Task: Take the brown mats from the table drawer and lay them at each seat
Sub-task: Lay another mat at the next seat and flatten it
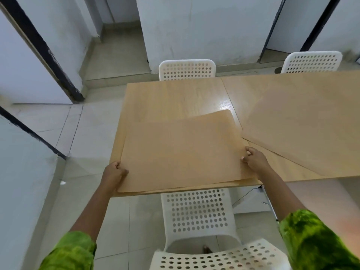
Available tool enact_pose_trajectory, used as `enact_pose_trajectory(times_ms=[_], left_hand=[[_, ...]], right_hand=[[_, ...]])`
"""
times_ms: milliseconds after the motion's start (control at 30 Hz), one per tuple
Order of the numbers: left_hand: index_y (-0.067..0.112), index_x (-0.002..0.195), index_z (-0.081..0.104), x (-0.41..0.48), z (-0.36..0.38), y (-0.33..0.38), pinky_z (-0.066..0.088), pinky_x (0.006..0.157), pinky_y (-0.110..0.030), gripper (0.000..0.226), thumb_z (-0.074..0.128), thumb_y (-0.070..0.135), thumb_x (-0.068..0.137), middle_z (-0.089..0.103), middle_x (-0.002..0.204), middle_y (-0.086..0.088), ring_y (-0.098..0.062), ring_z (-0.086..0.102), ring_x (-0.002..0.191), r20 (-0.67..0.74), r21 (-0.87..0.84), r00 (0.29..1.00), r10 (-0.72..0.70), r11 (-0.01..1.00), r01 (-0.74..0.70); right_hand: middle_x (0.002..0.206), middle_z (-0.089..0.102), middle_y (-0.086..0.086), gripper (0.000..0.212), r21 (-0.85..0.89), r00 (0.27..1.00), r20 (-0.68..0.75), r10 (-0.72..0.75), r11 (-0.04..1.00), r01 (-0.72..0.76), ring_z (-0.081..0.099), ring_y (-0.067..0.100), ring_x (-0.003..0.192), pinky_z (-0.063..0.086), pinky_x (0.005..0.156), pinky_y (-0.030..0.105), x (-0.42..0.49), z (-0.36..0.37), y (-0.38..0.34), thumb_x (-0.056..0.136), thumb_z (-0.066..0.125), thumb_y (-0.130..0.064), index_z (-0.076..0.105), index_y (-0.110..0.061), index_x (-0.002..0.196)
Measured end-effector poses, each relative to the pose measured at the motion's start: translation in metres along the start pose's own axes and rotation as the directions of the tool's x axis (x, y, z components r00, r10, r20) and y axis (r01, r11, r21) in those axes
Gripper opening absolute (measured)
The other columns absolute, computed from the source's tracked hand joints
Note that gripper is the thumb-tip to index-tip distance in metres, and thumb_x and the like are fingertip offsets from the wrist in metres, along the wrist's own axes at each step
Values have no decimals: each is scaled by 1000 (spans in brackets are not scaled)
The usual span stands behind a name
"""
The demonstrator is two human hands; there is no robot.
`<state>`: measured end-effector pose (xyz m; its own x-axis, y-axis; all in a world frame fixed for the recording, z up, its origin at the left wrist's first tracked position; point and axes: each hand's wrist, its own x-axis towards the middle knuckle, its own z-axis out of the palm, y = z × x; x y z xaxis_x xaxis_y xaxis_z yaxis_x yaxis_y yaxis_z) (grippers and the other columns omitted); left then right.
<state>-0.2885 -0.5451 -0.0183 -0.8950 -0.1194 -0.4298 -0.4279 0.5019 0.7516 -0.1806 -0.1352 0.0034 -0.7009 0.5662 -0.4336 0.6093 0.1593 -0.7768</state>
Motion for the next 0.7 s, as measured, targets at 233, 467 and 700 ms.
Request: enact_pose_trajectory(times_ms=[233,467,700], left_hand=[[2,120,50,-9,8,1,43,91,-43,39,58,21,87,40,126,-20,-38,49,110,-68,505,991,118,860,-68],[6,136,41,-6,7,-2,42,97,-47,52,57,25,90,35,132,-17,-35,37,124,-66,563,986,154,821,-91],[5,134,41,-5,9,-4,41,96,-47,48,52,26,92,33,134,-17,-35,33,125,-54,630,983,176,770,-104]], right_hand=[[138,33,18,60,-324,996,-87,-13,946,-15,46,35,119,40,93,36,-5,18,9,90,48,-5,30,-15,145],[129,37,23,43,-471,980,-193,-52,881,-46,40,39,120,41,94,41,-14,28,16,91,49,-8,44,-4,133],[130,38,21,42,-523,975,-216,-55,850,-68,34,38,122,39,95,43,-15,31,17,90,50,-12,45,-7,131]])
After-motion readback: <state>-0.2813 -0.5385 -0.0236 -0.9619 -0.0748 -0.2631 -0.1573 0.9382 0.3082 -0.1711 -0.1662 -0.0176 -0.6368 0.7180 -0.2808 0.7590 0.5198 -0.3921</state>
